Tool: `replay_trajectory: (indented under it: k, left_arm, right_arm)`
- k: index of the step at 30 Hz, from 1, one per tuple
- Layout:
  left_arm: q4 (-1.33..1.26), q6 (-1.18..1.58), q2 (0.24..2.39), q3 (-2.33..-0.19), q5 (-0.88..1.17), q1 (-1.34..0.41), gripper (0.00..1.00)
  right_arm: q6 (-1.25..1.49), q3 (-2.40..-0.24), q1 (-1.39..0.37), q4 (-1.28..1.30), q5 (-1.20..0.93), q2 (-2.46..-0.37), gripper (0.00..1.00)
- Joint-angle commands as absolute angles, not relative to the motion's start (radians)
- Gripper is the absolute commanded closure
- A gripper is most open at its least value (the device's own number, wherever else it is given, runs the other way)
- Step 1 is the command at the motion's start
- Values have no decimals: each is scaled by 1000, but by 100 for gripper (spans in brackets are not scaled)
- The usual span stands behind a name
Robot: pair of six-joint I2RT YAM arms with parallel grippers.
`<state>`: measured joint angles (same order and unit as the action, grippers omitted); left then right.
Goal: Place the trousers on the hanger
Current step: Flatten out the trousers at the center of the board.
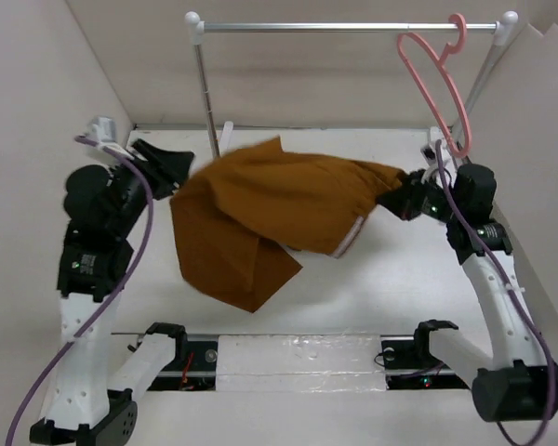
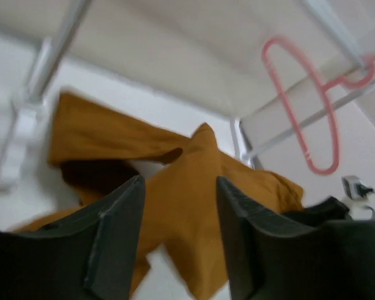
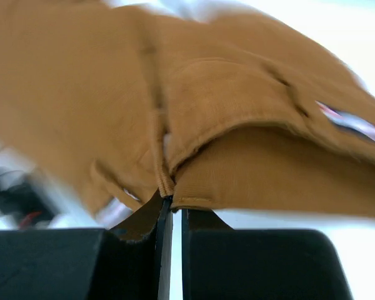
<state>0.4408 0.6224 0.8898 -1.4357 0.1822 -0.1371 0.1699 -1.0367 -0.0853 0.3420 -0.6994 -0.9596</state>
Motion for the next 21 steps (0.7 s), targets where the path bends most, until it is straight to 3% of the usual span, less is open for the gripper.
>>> replay_trajectory:
  k: [1,2,3,4,5,6,7,8,10,13,21]
  left_arm:
    - [331,584,888,-1171,381,-140,52]
    - [304,566,888,-1064,446,-140,37]
    - [305,558,893,-1027,489,-140,34]
    - [333,526,905,-952,477,-140,28]
    - [359,526,905,-954,477,-140,28]
    - [389,494,911,-959,433,-140,28]
    - [408,486,925,-965,389,-140,27]
    - [428,482,933,-974,320,-140,27]
    - [431,497,959,-977,273,-140,28]
    - [385,537,994,-945,197,-140,27]
    - [344,644,1109,-802,11,-109,12]
  right_arm:
    - [114,-858,144,491,-568,-974,100]
    - [109,-844,162,483,-527,-980,100]
    - [110,-835,176,474,-506,-998,100]
    - [115,-827,234,430,-430,-1038,79]
    - [115,-833,235,430,-440,-1039,79]
    - [109,-842,235,411,-442,-1057,60]
    - [104,-857,235,422,-431,-1095,35]
    - [89,-876,235,437,-434,-1110,29]
    - [37,-907,204,487,-428,-1137,23]
    - [-23,-833,163,541,-358,-1100,23]
    - [51,-528,163,588,-385,-824,15]
